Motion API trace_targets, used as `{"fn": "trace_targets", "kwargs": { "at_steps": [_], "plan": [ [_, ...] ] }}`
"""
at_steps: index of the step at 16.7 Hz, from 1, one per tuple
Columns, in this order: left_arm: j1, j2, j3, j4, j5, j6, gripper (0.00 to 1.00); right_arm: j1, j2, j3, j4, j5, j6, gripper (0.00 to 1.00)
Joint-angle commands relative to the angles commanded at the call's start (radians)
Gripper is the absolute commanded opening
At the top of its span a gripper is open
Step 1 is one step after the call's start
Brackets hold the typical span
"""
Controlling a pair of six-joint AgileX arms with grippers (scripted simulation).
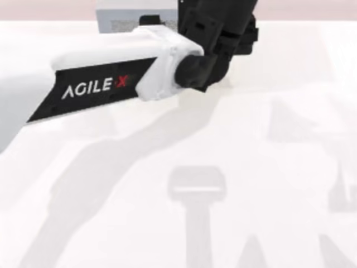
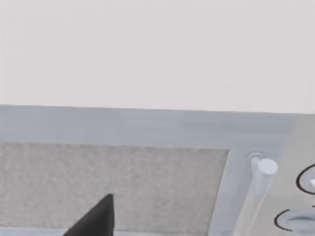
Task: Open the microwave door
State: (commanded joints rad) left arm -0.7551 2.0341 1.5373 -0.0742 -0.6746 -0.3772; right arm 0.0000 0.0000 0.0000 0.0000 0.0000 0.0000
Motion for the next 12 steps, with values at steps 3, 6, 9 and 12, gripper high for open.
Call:
{"fn": "trace_targets", "kwargs": {
  "at_steps": [3,6,9,12],
  "plan": [
    [0.04,0.101,0.093,0.023,0.035,0.027,1.0,0.0,0.0,0.0,0.0,0.0,0.0,1.0],
    [0.078,0.186,0.172,0.044,0.069,0.052,1.0,0.0,0.0,0.0,0.0,0.0,0.0,1.0],
    [0.085,0.198,0.184,0.047,0.075,0.056,1.0,0.0,0.0,0.0,0.0,0.0,0.0,1.0],
    [0.085,0.198,0.184,0.047,0.075,0.056,0.92,0.0,0.0,0.0,0.0,0.0,0.0,1.0]
  ]
}}
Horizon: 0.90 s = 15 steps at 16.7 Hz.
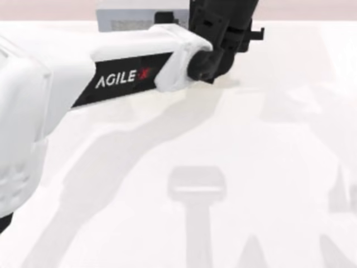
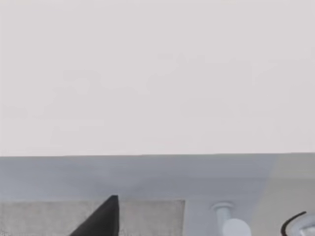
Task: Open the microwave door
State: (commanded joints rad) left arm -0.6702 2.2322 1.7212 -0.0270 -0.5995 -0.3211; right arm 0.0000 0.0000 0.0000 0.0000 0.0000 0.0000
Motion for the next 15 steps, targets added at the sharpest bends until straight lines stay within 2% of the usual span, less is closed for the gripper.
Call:
{"fn": "trace_targets", "kwargs": {
  "at_steps": [12,15],
  "plan": [
    [0.0,0.0,0.0,0.0,0.0,0.0,0.02,0.0,0.0,0.0,0.0,0.0,0.0,1.0],
    [0.0,0.0,0.0,0.0,0.0,0.0,0.0,0.0,0.0,0.0,0.0,0.0,0.0,1.0]
  ]
}}
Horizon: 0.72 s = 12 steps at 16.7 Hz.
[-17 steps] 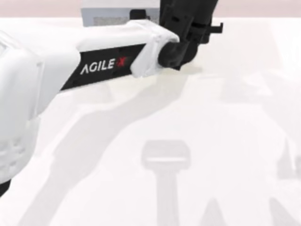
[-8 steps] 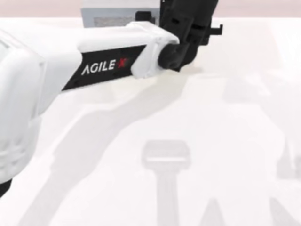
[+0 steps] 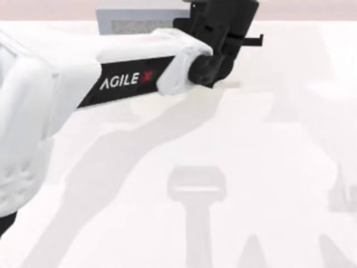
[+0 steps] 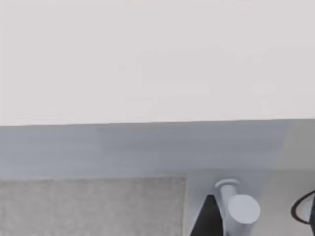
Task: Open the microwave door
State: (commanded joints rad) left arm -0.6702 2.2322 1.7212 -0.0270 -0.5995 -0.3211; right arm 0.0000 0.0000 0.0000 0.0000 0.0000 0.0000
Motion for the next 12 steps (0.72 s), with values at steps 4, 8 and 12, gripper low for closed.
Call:
{"fn": "trace_targets", "kwargs": {
  "at_steps": [4,8,12],
  "plan": [
    [0.0,0.0,0.0,0.0,0.0,0.0,0.0,0.0,0.0,0.0,0.0,0.0,0.0,1.0],
    [-0.057,-0.02,-0.034,-0.024,0.002,-0.001,0.0,0.0,0.0,0.0,0.0,0.0,0.0,1.0],
    [-0.048,0.048,0.113,-0.172,0.033,-0.035,0.0,0.0,0.0,0.0,0.0,0.0,0.0,1.0]
  ]
}}
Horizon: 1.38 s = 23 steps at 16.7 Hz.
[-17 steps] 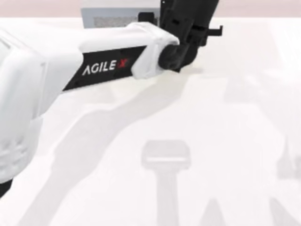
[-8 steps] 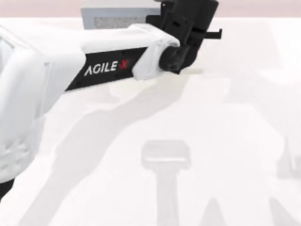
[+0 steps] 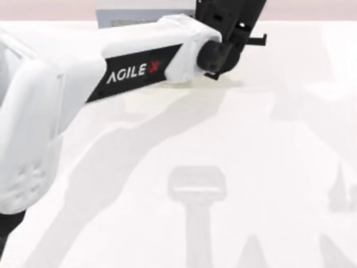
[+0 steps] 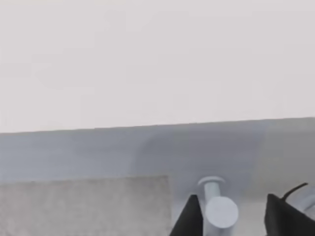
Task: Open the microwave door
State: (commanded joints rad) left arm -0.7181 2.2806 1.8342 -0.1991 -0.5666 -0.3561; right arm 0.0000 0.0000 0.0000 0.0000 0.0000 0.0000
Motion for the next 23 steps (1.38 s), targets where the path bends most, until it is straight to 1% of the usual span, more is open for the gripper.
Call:
{"fn": "trace_targets", "kwargs": {
  "at_steps": [3,10,13,16,23],
  "plan": [
    [0.013,0.079,0.194,-0.213,0.044,-0.043,0.0,0.0,0.0,0.0,0.0,0.0,0.0,1.0],
    [0.056,0.254,0.699,-0.825,0.183,-0.157,0.0,0.0,0.0,0.0,0.0,0.0,0.0,1.0],
    [0.074,0.303,0.853,-1.004,0.235,-0.194,0.0,0.0,0.0,0.0,0.0,0.0,0.0,1.0],
    [0.084,0.327,0.932,-1.088,0.264,-0.213,0.0,0.0,0.0,0.0,0.0,0.0,0.0,1.0],
    [0.085,0.329,0.938,-1.094,0.267,-0.214,0.0,0.0,0.0,0.0,0.0,0.0,0.0,1.0]
  ]
}}
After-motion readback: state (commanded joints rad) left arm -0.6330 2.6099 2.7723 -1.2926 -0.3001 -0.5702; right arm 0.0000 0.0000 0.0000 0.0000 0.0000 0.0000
